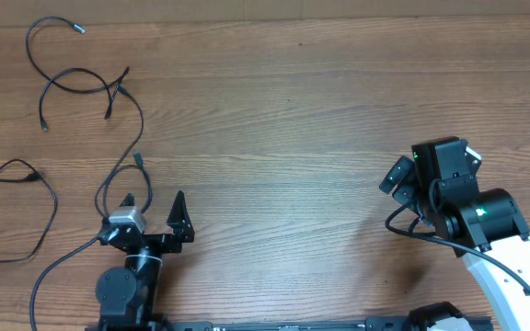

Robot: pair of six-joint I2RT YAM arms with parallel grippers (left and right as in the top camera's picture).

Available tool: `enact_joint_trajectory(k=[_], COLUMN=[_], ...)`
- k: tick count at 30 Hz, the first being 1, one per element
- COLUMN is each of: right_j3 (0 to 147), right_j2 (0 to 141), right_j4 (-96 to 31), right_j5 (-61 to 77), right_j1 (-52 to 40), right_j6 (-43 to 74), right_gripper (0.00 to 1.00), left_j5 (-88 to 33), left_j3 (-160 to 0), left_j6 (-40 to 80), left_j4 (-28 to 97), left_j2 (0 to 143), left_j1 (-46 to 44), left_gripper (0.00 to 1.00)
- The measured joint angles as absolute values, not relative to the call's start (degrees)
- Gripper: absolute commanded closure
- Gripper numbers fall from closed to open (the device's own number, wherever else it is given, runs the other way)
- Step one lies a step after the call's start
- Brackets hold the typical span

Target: Untangle cables

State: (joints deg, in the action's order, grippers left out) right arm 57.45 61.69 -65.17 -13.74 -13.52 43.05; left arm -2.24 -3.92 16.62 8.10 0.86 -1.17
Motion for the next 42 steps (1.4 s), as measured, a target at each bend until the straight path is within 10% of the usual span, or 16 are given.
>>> enact_joint_trajectory(k=[42], right_j3=[57.5], right_j2=[61.7], right_j4=[-64.1], right_j5=[-13.7], right_j1=[-13.5], right_j6=[43.1], right_gripper=[0.00], left_j5=[-0.8], left_j3=[-1.0], left_j6=[12.1], left_j4=[4.7], left_j2=[0.9], left_j1=[-1.1], left_gripper=[0.00])
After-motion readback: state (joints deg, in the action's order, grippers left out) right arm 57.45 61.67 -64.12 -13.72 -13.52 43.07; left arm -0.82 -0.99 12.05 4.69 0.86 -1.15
